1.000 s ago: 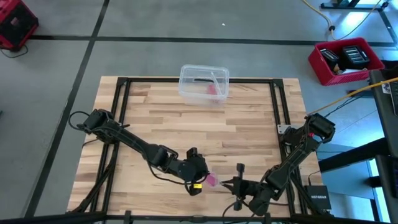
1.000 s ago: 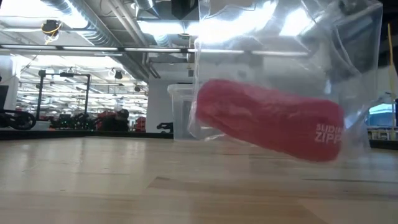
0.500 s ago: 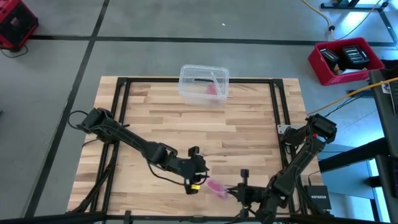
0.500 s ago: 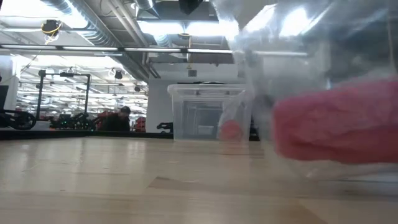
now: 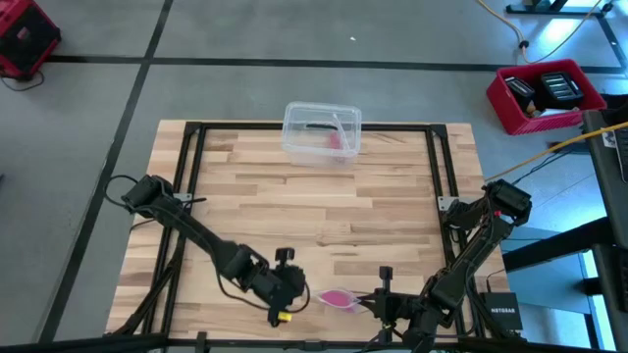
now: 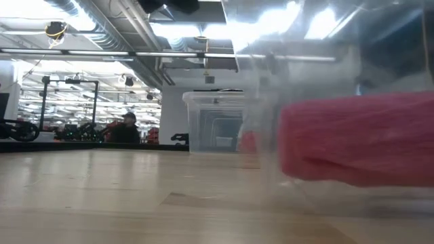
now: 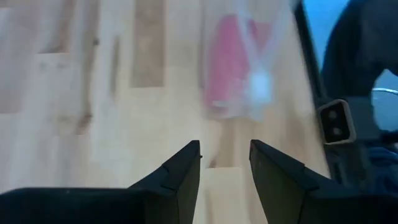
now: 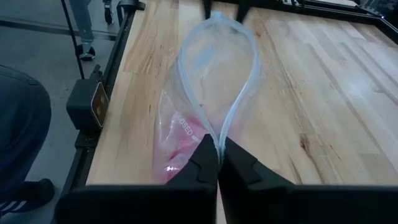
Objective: Roll bandage
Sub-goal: Close the transparent zip bag
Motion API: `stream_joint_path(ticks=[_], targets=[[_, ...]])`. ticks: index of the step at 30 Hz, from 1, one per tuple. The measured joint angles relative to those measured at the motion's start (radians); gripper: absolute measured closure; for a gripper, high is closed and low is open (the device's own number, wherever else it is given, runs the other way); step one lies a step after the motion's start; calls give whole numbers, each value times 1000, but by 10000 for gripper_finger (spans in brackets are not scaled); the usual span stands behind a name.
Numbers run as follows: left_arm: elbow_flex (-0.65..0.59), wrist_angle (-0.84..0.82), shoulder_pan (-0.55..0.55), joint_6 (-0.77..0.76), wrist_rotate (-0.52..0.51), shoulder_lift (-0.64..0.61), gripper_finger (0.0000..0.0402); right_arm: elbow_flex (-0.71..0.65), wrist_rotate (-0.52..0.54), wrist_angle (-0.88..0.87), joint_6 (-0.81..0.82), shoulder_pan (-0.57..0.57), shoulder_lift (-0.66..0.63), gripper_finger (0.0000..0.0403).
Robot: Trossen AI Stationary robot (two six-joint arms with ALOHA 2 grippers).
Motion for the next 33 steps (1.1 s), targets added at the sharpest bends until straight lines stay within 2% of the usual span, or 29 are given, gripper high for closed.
stream_joint_path(ticks=[7,13,24,28,33], targets=[[1,30,-5,-47,-7,49,271,0,1,2,12,0,0,399],[2,101,5,-78,-29,49,271,0,1,2,17,0,0,398],[2,121,8,-86,-29,50,274,0,-1,2,17,0,0,398],[2,121,8,-86,-29,57,297,0,-1,2,17,0,0,398],[2,123,10,-84,-51,63,355,0,-1,3,21,0,0,398]])
